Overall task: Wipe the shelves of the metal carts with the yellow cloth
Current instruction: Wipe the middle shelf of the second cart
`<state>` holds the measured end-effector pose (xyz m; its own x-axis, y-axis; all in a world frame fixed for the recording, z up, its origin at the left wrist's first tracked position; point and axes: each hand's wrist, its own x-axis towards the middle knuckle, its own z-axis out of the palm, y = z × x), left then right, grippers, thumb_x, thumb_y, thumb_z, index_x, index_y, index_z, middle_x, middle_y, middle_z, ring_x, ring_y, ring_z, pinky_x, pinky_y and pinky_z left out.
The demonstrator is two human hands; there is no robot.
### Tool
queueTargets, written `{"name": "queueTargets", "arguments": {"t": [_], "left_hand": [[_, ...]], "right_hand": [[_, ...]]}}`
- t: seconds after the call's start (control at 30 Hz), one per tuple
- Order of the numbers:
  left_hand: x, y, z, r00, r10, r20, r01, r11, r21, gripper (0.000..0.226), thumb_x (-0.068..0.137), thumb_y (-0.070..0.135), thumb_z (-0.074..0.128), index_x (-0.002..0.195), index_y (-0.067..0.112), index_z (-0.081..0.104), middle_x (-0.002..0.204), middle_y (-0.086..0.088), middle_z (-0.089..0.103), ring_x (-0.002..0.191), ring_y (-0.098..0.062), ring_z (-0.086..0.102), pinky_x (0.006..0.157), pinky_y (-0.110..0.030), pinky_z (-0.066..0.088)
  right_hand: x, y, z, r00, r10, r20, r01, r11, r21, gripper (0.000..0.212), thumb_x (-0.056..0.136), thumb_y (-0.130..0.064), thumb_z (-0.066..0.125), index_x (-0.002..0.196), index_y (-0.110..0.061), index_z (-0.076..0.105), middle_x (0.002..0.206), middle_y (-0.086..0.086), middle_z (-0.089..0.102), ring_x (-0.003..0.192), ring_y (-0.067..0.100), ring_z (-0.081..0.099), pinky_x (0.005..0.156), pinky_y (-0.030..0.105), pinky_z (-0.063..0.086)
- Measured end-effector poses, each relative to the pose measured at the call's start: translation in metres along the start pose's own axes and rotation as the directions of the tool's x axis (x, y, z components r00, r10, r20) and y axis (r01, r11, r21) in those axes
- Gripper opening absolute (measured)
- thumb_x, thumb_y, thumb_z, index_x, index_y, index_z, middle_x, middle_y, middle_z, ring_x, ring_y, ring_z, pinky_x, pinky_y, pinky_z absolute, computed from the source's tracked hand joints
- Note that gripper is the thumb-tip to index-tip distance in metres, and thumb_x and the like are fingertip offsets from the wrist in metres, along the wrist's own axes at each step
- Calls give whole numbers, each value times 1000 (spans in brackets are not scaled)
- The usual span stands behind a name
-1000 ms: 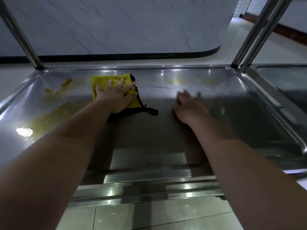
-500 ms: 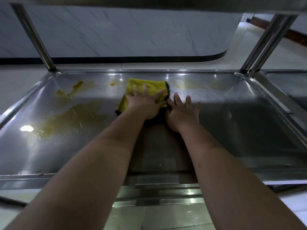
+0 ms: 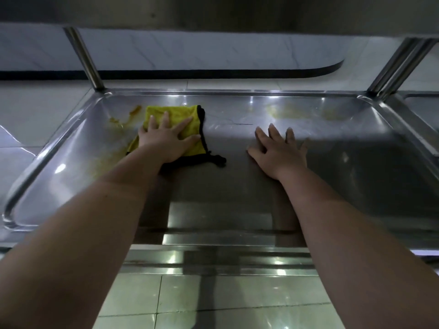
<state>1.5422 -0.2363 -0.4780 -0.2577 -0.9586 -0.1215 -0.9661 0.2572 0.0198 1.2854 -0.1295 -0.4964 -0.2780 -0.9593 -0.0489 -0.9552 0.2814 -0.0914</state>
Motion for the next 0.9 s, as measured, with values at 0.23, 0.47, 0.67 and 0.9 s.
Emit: {"name": "queueTargets", "arguments": {"t": [0.23, 0.47, 0.67, 0.9], "left_hand": [[-13, 69, 2, 993, 112, 24, -113, 993, 43, 68, 85, 82, 16, 146, 60, -4, 164, -4, -11, 147, -45, -9, 113, -67, 3], [-10, 53, 2, 983, 181, 10, -181, 983, -29, 72, 83, 85, 21, 147, 59, 3, 164, 6, -6, 150, -32, -7, 118, -57, 4], [-7, -9, 3, 996, 91, -8, -92, 995, -24, 71, 83, 84, 19, 147, 59, -1, 165, 6, -5, 150, -34, -6, 118, -58, 6], [-11, -7, 8, 994, 86, -65, -88, 995, -35, 70, 82, 85, 17, 146, 62, -1, 165, 5, -5, 150, -35, -7, 118, -59, 3]], "right_hand": [[-5, 0, 0, 998, -49, 26, 51, 996, -76, 72, 85, -81, 14, 150, -52, -1, 164, -6, -7, 147, 41, -13, 106, 76, -8], [2, 9, -3, 998, -29, 47, 31, 999, -43, 73, 82, -84, 16, 148, -56, 2, 164, -11, -4, 149, 36, -9, 110, 73, -1], [2, -10, -5, 997, 52, 48, -50, 998, -43, 74, 84, -83, 17, 149, -51, 5, 164, -9, -3, 147, 44, -6, 109, 74, 5], [6, -92, 8, 997, -82, 12, 82, 996, -33, 68, 91, -74, 17, 152, -47, 2, 165, -6, -4, 146, 46, -8, 105, 78, -3]]}}
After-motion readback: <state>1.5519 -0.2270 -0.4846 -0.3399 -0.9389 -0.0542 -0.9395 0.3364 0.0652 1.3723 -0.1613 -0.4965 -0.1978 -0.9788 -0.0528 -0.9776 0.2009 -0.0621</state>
